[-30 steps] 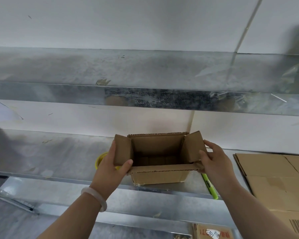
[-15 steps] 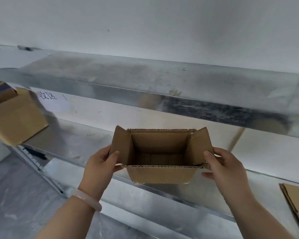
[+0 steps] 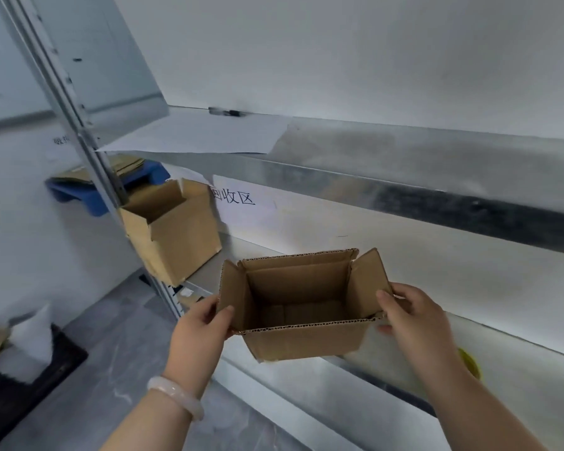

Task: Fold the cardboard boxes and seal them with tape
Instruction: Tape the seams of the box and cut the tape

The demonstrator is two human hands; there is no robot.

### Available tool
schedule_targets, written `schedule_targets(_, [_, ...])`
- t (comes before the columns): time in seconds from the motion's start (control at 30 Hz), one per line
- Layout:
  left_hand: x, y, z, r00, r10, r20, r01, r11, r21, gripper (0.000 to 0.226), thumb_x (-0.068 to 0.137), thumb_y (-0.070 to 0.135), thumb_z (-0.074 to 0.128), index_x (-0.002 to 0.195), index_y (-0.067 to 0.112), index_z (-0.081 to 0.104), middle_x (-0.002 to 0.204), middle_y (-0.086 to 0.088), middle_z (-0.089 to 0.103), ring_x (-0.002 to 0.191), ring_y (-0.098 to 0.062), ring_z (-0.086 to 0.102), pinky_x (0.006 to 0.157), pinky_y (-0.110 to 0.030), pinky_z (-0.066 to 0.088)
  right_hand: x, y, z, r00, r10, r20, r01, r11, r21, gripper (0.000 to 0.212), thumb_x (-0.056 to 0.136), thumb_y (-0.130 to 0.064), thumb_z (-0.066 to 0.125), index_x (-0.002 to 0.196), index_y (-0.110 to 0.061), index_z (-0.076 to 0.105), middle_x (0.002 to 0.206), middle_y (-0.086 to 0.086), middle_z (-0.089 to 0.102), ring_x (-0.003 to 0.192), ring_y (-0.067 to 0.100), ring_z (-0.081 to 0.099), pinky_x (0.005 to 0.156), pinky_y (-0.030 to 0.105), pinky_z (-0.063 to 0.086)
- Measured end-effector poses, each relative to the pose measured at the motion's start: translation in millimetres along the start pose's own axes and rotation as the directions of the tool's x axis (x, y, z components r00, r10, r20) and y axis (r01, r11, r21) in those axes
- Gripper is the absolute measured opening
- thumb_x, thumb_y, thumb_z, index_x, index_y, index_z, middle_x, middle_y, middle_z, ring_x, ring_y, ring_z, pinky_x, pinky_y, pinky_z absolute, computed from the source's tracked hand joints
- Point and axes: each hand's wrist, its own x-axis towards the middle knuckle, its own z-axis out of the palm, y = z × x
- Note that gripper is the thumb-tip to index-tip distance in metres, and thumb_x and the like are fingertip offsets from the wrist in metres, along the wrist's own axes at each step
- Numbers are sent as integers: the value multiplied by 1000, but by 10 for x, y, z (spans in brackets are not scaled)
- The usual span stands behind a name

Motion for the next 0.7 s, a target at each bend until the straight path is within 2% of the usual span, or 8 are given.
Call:
schedule_targets(0.1, [318, -123, -253, 999, -48, -15, 47, 999, -26, 26, 92, 10, 56, 102, 30, 68, 81, 4, 73, 77, -19, 70, 72, -30, 56, 148, -72, 452, 1000, 8, 17, -8, 1000, -18, 9, 92, -29, 62, 90, -38, 61, 85, -15, 68, 78, 13, 70, 83, 42, 56])
schedule_targets(0.2, [611, -233, -408, 993, -117, -24, 114, 989, -89, 28, 94, 11, 54, 119, 23, 63, 97, -3, 71, 84, -19, 70, 71, -27, 56, 334, -116, 803, 999, 26, 31, -25, 999, -34, 6, 92, -30, 62, 97, -34, 64, 89, -11, 71, 76, 12, 71, 84, 42, 56])
schedule_targets(0.33, [963, -303, -497, 983, -162, -83, 145, 974, -174, 24, 95, 11, 52, 111, 22, 65, 94, -4, 71, 81, -18, 70, 66, -25, 55, 695, -203, 1239, 996, 61, 70, -59, 998, -29, 22, 95, -29, 60, 114, -21, 65, 95, -7, 67, 81, 17, 70, 73, 34, 58])
schedule_targets(0.4, [1101, -335, -512, 972, -197, -124, 168, 962, -213, 23, 95, 7, 51, 104, 23, 65, 91, -2, 70, 80, -17, 69, 65, -24, 54, 904, -269, 1460, 992, 68, 104, -68, 998, -6, 24, 96, -27, 58, 118, -19, 63, 97, -7, 63, 85, 21, 69, 73, 36, 60])
schedule_targets(0.53, [1310, -406, -601, 943, -279, -184, 220, 933, -285, 29, 93, 2, 52, 115, 20, 59, 101, -7, 67, 87, -23, 68, 80, -39, 57, 1295, -417, 1881, 976, 92, 196, -97, 995, 13, 14, 98, -27, 55, 111, -24, 58, 95, -7, 59, 87, 25, 68, 77, 42, 60])
schedule_targets(0.7, [1545, -437, -682, 945, -302, -130, 249, 916, -314, 54, 90, -3, 57, 134, 25, 42, 110, -11, 61, 95, -29, 66, 82, -43, 57, 1639, -592, 2353, 955, 142, 262, -160, 986, 47, 13, 98, -31, 52, 103, -26, 63, 96, -3, 62, 89, 23, 66, 86, 47, 57])
